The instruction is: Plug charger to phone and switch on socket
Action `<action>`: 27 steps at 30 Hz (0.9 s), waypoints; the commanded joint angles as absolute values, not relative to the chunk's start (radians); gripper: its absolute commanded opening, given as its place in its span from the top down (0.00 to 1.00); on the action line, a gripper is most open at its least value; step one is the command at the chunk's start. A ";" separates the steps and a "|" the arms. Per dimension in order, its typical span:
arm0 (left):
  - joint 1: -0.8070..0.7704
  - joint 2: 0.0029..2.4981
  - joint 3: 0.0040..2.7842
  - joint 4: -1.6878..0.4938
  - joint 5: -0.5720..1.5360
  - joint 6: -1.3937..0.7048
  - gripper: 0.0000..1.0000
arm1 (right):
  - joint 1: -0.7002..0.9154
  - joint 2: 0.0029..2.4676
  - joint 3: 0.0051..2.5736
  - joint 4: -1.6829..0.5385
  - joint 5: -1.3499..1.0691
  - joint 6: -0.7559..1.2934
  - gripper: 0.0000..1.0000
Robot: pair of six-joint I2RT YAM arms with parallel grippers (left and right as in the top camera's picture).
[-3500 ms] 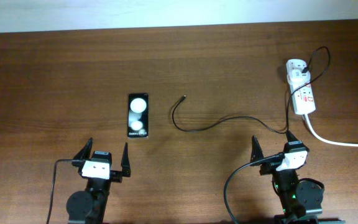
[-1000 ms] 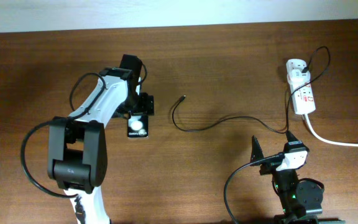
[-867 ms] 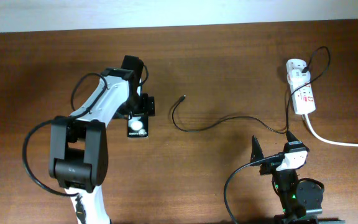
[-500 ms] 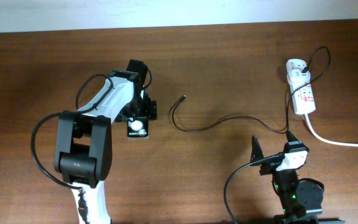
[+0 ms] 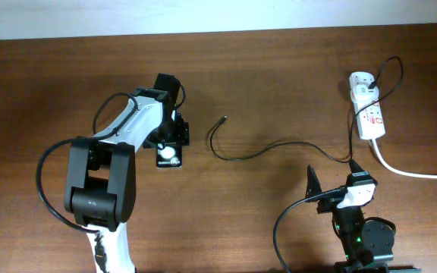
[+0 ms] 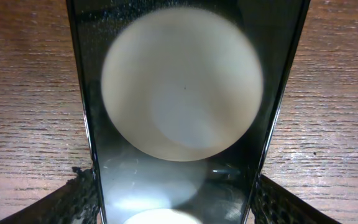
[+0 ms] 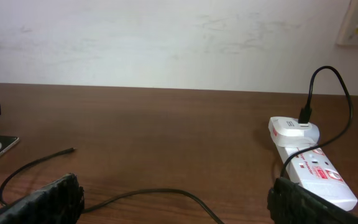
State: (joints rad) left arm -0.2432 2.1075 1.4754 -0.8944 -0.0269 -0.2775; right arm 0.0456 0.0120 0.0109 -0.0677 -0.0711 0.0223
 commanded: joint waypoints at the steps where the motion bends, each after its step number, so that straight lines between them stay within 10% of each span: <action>1: -0.244 2.130 1.440 -0.892 -0.041 -0.303 0.23 | 0.053 0.006 0.006 -0.074 -0.067 0.022 0.01; 27: -0.244 2.130 1.440 -0.865 -0.049 -0.344 0.25 | 0.053 0.006 0.006 -0.073 -0.067 0.022 0.01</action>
State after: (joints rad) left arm -0.2432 2.1036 1.4696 -0.8871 -0.0269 -0.3336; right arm 0.0460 0.0120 0.0109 -0.0677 -0.0711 0.0227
